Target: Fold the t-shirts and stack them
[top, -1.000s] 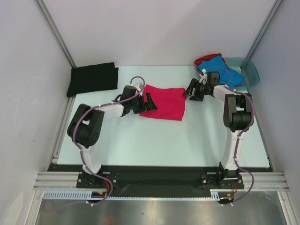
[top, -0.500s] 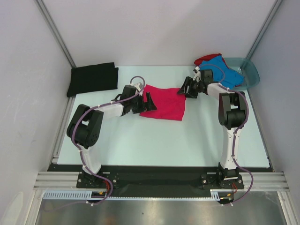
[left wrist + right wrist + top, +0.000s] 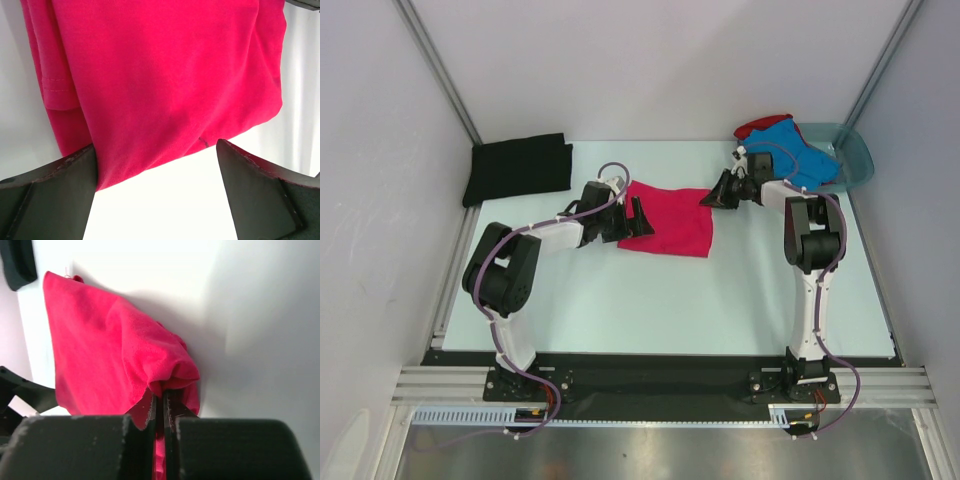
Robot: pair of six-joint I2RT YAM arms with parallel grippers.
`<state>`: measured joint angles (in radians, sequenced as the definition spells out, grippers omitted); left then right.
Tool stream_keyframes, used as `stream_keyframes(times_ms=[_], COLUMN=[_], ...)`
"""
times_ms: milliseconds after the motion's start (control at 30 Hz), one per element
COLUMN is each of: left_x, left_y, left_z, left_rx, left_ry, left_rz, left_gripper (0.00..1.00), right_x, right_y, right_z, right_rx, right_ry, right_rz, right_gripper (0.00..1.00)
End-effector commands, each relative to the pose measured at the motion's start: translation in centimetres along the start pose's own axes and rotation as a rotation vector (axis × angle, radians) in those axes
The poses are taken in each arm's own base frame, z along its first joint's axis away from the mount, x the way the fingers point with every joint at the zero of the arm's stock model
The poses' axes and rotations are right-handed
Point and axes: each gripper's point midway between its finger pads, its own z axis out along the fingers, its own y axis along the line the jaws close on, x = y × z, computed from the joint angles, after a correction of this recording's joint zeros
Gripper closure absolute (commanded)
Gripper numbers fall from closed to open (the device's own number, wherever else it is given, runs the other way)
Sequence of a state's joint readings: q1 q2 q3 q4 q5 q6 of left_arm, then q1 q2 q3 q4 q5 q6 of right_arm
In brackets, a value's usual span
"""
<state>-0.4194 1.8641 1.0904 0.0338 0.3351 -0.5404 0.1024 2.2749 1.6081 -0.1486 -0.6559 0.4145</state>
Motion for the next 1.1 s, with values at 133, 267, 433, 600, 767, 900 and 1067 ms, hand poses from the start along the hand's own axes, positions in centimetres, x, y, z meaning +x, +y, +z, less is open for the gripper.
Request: stream_keyframes(times_ms=[133, 267, 433, 600, 767, 900, 1067], left_x=[-2.8, -2.7, -3.0, -3.1, -3.2, -3.1, -3.2], left_y=[-2.5, -2.2, -2.2, -2.4, -2.4, -2.5, -2.4], left_z=[-1.5, -1.7, -2.1, -2.3, -2.7, -2.8, -2.8], left_rx=[0.05, 0.036, 0.028, 0.034, 0.035, 0.034, 0.025], left_ry=[-0.079, -0.084, -0.095, -0.098, -0.103, -0.102, -0.102], left_rz=[0.052, 0.056, 0.062, 0.064, 0.068, 0.068, 0.073], left_gripper=[0.0, 0.0, 0.0, 0.0, 0.0, 0.0, 0.0], right_x=[-2.6, -3.9, -3.8, -2.2, 0.0, 0.5, -0.1], right_y=[2.5, 2.8, 1.4, 0.6, -0.1, 0.0, 0.0], right_z=[-0.7, -2.3, -4.1, -5.2, -5.1, -4.1, -2.9], right_rx=[-0.201, -0.175, -0.007, 0.08, 0.115, 0.104, 0.084], right_ry=[-0.081, -0.122, -0.126, -0.122, -0.102, -0.087, -0.088], right_rz=[-0.05, -0.123, -0.139, -0.139, -0.109, -0.108, -0.11], right_gripper=[0.98, 0.5, 0.25, 0.23, 0.22, 0.22, 0.22])
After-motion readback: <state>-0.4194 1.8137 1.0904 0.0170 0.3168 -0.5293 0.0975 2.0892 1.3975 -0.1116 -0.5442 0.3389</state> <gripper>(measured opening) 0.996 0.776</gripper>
